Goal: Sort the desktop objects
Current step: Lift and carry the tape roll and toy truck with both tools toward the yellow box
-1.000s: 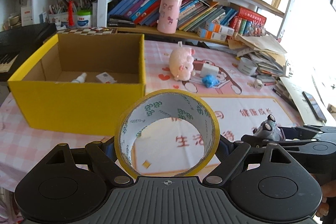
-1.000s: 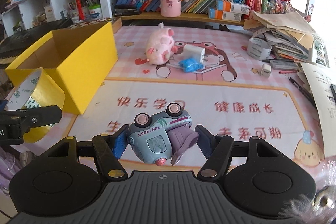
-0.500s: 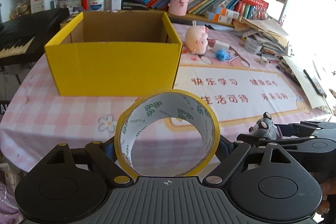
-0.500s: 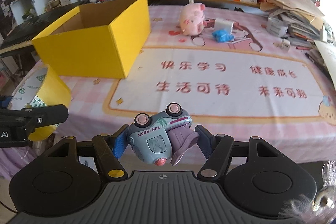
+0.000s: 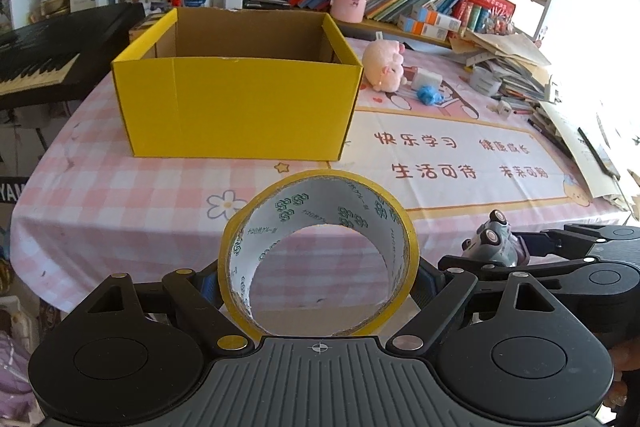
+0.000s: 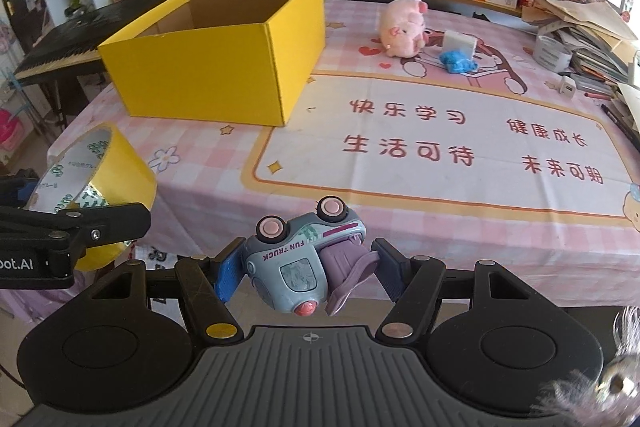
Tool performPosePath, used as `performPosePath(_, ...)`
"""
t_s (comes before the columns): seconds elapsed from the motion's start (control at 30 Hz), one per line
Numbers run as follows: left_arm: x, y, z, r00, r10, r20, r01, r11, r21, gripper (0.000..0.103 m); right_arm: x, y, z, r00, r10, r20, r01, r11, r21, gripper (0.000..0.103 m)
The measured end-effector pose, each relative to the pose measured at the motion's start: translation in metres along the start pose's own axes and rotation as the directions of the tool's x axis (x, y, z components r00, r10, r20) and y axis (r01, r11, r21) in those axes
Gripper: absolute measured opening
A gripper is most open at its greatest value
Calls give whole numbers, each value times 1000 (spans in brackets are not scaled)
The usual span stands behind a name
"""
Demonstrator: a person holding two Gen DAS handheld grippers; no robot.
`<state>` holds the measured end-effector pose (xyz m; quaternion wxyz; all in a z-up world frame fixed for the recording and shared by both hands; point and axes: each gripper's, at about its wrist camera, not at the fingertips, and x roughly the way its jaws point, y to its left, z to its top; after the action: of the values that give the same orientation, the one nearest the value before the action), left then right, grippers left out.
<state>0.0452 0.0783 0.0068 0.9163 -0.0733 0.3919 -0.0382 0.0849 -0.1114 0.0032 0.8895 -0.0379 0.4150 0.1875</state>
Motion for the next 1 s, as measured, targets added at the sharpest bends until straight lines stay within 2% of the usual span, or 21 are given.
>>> performPosePath(0.4,-5,7,-1,1000,3,7,-3,1000,16,87,2,16,2,1000,19,6,-19,999,-39,64)
performPosePath(1.0,-17,28,-2,998,46,42,-45,998,-31,87,9,39,9,998,56,11,-54,993,-101,64)
